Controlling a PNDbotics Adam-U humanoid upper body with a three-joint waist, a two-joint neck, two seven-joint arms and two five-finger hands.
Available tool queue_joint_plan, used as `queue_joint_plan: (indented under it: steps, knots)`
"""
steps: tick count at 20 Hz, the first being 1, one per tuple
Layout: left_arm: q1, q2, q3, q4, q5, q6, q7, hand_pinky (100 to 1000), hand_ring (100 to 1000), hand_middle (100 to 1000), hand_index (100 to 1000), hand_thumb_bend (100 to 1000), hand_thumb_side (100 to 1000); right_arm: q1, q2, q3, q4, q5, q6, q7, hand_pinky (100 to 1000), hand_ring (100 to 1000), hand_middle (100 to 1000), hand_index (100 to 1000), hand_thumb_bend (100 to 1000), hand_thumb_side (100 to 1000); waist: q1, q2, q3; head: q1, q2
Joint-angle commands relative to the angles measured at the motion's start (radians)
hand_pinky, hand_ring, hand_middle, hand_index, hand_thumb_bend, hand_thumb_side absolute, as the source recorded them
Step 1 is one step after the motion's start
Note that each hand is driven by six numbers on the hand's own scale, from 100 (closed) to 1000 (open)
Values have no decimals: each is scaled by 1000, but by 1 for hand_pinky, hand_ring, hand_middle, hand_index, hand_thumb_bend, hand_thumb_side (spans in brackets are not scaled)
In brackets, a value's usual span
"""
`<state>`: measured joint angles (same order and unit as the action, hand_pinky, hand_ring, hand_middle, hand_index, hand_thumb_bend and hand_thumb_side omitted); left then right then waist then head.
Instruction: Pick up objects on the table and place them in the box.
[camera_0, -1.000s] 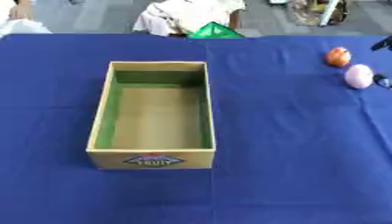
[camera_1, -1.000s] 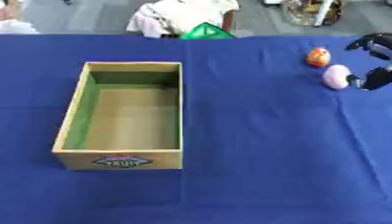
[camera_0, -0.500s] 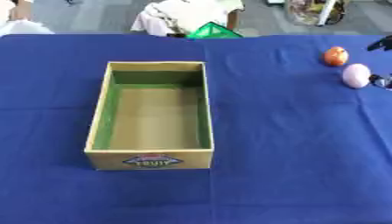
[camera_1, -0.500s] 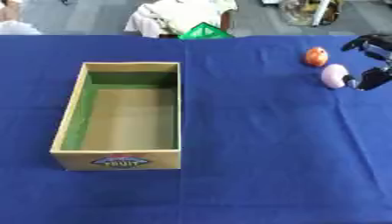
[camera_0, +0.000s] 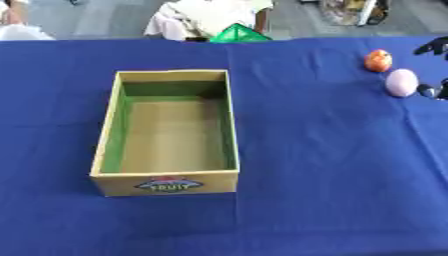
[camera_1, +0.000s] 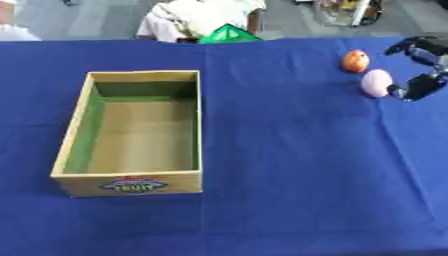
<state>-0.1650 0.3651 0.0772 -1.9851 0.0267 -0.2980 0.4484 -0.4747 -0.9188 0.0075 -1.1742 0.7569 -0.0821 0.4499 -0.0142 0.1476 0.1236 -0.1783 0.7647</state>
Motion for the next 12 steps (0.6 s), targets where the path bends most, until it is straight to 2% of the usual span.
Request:
queue_joint_plan:
  steps: [1,12]
  knots:
    - [-14,34,-1,-15,6,0,-7,751,856,721,760,280,776,-35,-24,3,25,20,-7,12,871,915,911,928,272,131,1,-10,0,-6,5]
    - [-15,35,-5,-15,9,0,-11,751,857,722,759,276,779,-118,6,22,131,60,-36,26,870,915,911,926,269,129,5,-3,5,-21,5]
